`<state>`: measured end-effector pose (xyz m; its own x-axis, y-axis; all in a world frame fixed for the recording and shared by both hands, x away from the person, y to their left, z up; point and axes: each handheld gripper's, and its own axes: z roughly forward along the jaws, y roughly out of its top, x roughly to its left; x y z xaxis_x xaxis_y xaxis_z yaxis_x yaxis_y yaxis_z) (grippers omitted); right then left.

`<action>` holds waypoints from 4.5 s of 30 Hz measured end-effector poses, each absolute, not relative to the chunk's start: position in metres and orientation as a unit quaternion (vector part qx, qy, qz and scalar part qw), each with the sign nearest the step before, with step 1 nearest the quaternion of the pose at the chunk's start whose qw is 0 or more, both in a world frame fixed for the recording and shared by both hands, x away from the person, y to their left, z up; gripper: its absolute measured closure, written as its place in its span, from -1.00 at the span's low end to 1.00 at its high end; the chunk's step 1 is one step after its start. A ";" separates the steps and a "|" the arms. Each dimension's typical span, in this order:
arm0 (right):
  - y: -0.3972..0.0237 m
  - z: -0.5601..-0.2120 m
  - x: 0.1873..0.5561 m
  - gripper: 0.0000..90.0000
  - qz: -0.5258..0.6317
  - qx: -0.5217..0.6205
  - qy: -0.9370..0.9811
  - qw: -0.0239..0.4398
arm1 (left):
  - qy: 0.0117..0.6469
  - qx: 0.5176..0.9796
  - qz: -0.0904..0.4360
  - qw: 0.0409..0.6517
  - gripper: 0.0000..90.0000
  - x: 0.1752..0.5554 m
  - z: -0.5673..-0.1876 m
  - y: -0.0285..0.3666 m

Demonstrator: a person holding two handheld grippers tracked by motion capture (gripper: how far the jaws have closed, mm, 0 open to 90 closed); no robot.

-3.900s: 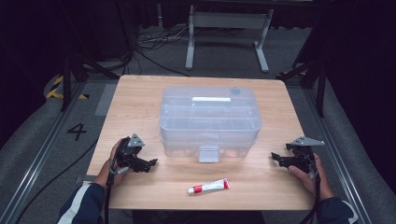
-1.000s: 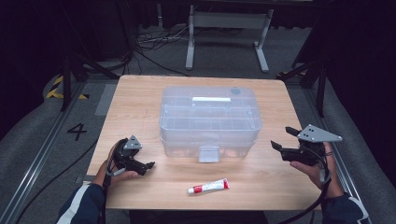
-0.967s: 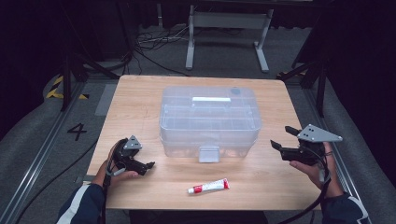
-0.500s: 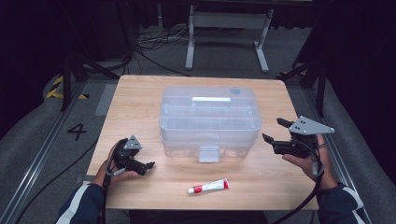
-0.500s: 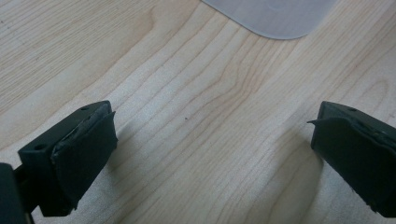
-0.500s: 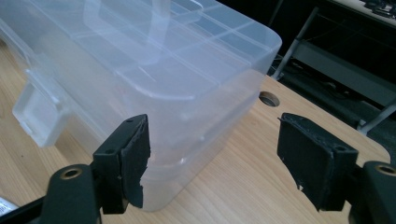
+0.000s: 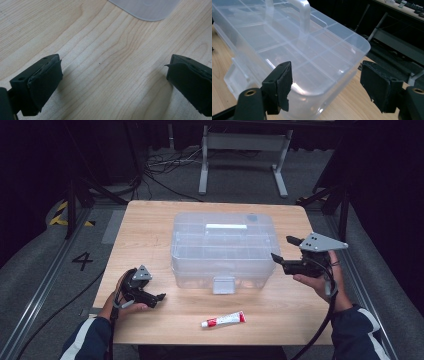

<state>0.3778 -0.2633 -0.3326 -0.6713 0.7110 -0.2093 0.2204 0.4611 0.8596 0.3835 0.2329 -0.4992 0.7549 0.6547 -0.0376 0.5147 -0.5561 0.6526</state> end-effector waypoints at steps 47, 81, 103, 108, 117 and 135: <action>-0.187 -0.319 0.451 0.03 0.399 0.261 0.850 0.226 | 0.335 0.875 0.105 0.332 -0.99 0.383 -0.499 0.233; -0.170 -0.303 0.469 0.63 0.362 0.252 0.875 0.198 | 0.351 0.861 0.111 0.352 -0.37 0.388 -0.495 0.238; -0.169 -0.288 0.487 0.62 0.353 0.276 0.877 0.171 | 0.299 0.830 0.169 0.440 1.00 0.389 -0.432 0.218; -0.169 -0.287 0.488 0.62 0.355 0.275 0.877 0.172 | 0.292 0.824 0.171 0.454 1.00 0.389 -0.427 0.209; -0.169 -0.287 0.489 0.62 0.353 0.276 0.878 0.170 | 0.289 0.811 0.171 0.479 1.00 0.389 -0.422 0.204; -0.171 -0.285 0.480 0.48 0.353 0.269 0.873 0.202 | 0.283 0.809 0.165 0.489 1.00 0.388 -0.423 0.198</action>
